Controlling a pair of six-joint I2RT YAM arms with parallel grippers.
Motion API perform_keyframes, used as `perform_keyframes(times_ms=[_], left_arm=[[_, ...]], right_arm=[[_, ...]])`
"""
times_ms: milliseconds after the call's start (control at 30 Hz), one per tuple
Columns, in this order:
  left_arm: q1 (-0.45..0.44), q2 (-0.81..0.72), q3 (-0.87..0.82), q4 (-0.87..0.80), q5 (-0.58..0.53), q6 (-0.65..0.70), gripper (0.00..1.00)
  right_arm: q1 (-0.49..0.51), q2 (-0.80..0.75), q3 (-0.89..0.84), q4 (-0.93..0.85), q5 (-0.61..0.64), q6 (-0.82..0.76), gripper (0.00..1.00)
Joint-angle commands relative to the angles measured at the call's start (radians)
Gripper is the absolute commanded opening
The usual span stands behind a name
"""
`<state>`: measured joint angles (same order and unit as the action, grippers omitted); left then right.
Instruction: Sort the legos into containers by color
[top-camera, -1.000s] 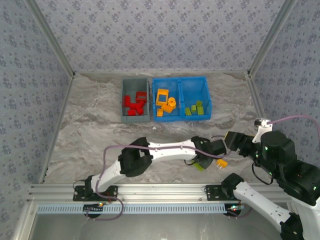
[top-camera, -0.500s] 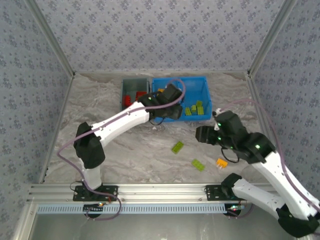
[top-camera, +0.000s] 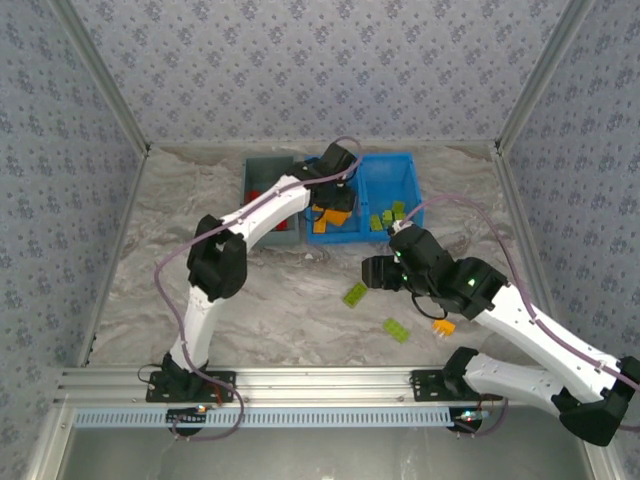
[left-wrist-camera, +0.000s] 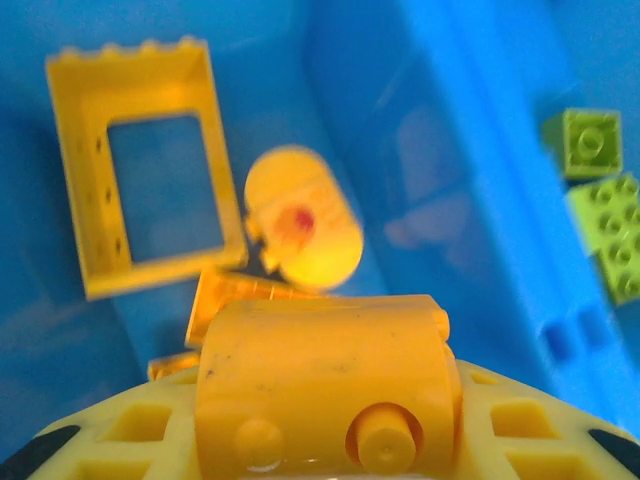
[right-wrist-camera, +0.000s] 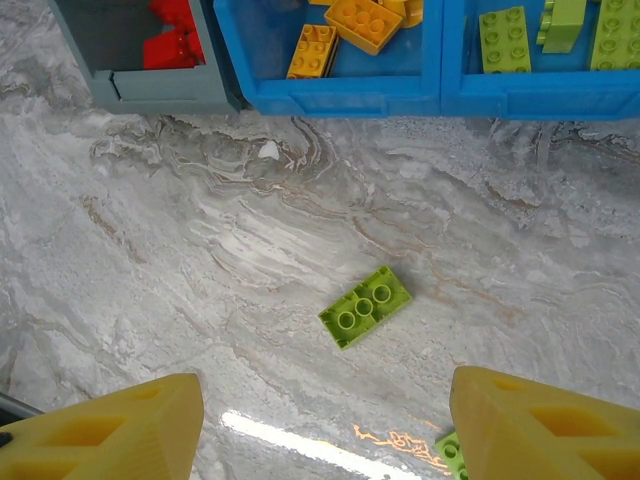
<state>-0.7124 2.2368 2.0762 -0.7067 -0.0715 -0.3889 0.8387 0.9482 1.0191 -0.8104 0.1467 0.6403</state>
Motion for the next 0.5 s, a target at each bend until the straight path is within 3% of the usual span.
perform_keyframes(times_ms=[0, 333, 467], left_arm=[[0.019, 0.071, 0.144, -0.021, -0.007, 0.094, 0.36], [0.088, 0.222, 0.328, -0.016, 0.132, 0.404, 0.42], [0.126, 0.243, 0.328, 0.005, 0.268, 0.471, 0.43]], right_arm=[[0.007, -0.010, -0.007, 0.013, 0.036, 0.029, 0.69], [0.030, 0.000, -0.008, 0.112, 0.008, -0.068, 0.69], [0.128, 0.064, -0.002, 0.204, 0.165, -0.167, 0.70]])
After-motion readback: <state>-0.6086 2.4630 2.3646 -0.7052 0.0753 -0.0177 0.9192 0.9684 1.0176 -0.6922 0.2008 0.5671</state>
